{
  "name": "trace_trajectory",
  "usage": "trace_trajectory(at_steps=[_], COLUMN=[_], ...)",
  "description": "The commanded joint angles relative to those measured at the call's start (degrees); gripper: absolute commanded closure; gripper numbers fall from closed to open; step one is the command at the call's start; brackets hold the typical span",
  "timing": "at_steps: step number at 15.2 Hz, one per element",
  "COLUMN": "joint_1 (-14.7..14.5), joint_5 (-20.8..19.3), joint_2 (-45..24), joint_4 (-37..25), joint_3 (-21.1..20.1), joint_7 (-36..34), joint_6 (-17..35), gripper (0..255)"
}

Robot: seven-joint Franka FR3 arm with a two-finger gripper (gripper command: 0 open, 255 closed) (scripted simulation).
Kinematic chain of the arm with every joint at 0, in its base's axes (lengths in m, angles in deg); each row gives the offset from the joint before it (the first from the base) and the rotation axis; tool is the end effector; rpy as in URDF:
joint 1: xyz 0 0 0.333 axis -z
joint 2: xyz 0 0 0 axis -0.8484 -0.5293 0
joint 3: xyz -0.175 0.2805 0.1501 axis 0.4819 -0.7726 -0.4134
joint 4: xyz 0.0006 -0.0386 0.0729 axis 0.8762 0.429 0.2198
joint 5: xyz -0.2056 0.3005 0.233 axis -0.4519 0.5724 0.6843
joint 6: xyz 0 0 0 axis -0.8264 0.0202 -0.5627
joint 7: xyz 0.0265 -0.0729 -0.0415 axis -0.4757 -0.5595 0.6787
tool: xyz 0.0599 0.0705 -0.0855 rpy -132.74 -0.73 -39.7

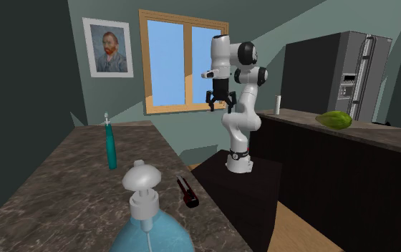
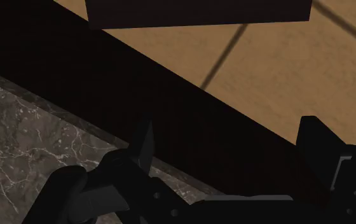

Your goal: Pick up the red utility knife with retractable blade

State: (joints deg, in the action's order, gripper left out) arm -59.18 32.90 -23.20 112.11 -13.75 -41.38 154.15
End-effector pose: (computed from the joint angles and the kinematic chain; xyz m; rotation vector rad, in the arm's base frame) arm 0.3182 0.0045 0.6135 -3.1389 -0.0159 0.1096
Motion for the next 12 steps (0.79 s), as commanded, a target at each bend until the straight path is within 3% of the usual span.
trace_trajectory(at_steps=[1,12], joint_1=[0.0,-4.24], joint_5=[0.0,-2.79], joint_2=[0.0,-20.79], joint_4=[0.0,-6.07], joint_3=[0.0,6.66], joint_7=[0.0,21.62], joint_6=[0.0,15.63], gripper=[0,0])
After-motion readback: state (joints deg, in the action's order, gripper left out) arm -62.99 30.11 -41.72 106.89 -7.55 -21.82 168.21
